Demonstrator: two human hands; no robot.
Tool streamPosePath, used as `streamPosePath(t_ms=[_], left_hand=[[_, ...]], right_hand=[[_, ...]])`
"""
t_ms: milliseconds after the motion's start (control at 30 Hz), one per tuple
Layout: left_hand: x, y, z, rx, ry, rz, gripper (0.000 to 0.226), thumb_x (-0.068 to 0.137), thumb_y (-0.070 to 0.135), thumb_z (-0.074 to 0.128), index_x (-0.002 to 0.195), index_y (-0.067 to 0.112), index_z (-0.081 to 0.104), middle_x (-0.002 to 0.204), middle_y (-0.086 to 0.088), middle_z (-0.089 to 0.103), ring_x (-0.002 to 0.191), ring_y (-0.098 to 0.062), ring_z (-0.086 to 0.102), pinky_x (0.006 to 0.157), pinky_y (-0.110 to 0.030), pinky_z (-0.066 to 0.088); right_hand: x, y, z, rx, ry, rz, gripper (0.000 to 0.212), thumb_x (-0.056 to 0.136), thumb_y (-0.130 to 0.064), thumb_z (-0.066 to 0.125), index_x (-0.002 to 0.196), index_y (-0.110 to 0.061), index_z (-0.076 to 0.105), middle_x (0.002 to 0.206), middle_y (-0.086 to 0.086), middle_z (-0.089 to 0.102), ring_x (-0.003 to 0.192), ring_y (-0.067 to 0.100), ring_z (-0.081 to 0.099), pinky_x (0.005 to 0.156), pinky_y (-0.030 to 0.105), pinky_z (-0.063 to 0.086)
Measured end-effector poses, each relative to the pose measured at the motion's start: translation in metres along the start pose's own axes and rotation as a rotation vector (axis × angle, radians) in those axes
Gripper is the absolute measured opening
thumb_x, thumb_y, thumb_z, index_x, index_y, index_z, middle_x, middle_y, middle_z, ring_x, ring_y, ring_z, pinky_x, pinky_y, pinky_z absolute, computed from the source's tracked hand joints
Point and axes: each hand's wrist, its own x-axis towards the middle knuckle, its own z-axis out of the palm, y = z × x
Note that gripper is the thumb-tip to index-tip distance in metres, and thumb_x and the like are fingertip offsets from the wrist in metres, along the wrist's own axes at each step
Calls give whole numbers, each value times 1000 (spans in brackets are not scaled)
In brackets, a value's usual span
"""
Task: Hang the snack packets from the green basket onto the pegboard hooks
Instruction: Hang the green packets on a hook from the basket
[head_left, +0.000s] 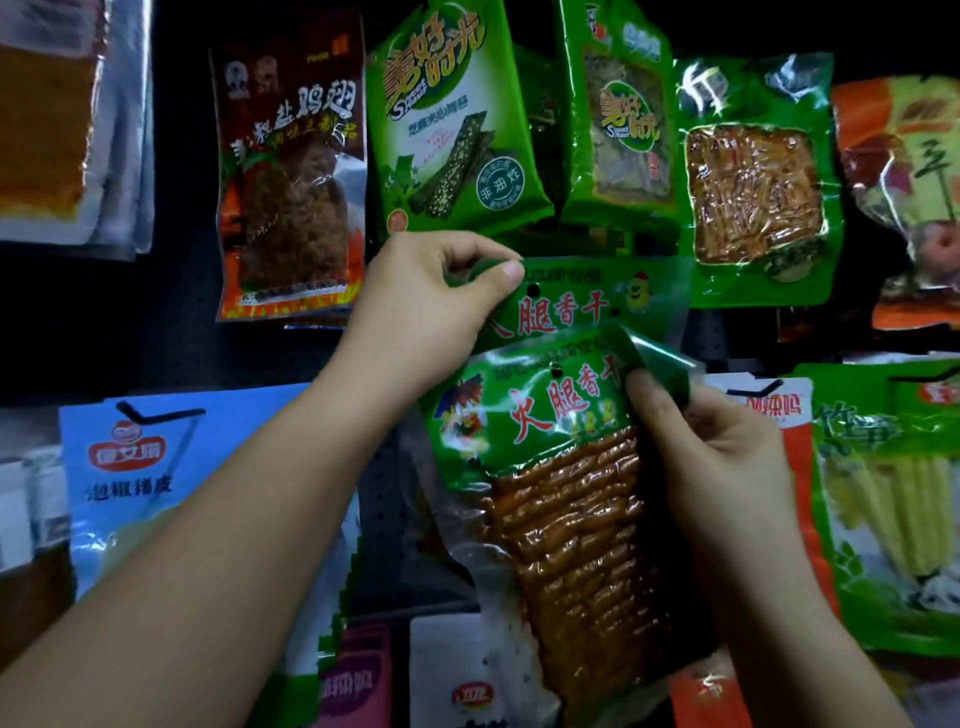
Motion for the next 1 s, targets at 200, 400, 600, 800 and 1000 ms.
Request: streamPosePath(t_ms=[200,400,600,800,1000], left_hand=[[7,-3,9,72,-51,-78,7,83,25,69,78,28,72,79,6,71,76,-9,64,73,-22,48],[8,-15,7,81,-96,-162,11,82,28,69,71,29,71,71,6,70,71,-11,64,71,-25,48],[3,-33,11,85,-107,-243,9,81,28,72,72,28,72,77,-2,73,76,-17,66,74,-31,52],[-8,-75,11,-96,12,-372,22,80,16,73,100,19,64,102,-1,68,98,-18,64,84,-32,51],[-28,-126,29,-214,83,-629,7,92,18,59,89,20,53,92,-3,58,87,-18,55,81,-30,44]], right_hand=[[8,8,-1,-16,-10,67,44,86,-37,63,69,3,59,58,20,59,56,15,51,54,29,37],[8,18,2,-36,-47,129,35,86,-37,63,61,-13,66,52,0,63,49,7,55,47,19,41],[-2,28,8,-61,-57,177,36,87,-37,62,69,-7,67,66,15,69,58,19,61,59,30,46],[-1,44,23,-230,-10,127,40,89,-37,59,62,-8,58,52,-1,58,50,11,51,49,29,36],[1,81,50,-315,-36,191,23,95,-31,53,94,-12,67,86,4,72,85,23,66,79,43,53]])
